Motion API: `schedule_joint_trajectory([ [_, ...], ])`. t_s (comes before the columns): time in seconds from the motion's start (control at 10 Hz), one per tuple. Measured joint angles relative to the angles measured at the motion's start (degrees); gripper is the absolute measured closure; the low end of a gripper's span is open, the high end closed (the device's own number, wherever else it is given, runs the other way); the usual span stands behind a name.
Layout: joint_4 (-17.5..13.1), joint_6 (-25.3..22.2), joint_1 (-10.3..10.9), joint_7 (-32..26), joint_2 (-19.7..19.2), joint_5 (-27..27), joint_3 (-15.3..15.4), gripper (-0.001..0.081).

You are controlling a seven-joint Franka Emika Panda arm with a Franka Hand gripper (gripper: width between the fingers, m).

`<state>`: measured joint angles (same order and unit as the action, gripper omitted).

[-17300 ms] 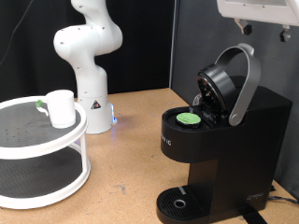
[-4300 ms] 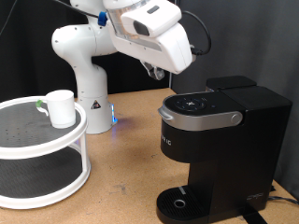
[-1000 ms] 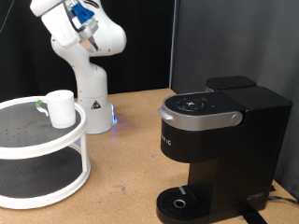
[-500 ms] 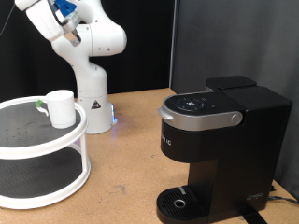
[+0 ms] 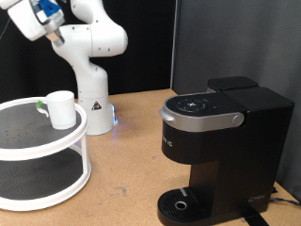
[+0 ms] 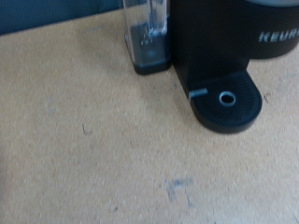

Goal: Make a cup of coffee with the keurig machine

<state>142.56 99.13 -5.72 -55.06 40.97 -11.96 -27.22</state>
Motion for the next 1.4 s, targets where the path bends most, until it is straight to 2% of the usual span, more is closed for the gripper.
schedule_joint_trajectory([
  [0.5, -0.4, -6.4, -4.5, -5.6, 2.0, 6.5, -6.0, 0.0806],
  [0.8, -0.7, -6.6, -5.5, -7.5, 2.0, 8.2, -8.2, 0.0806],
  [1.0, -0.3, -5.5, -5.6, -8.5, 2.0, 8.5, -9.2, 0.0806],
  [1.4, 4.4, 0.2, -5.6, -11.5, 1.9, 8.6, -10.6, 0.0806],
])
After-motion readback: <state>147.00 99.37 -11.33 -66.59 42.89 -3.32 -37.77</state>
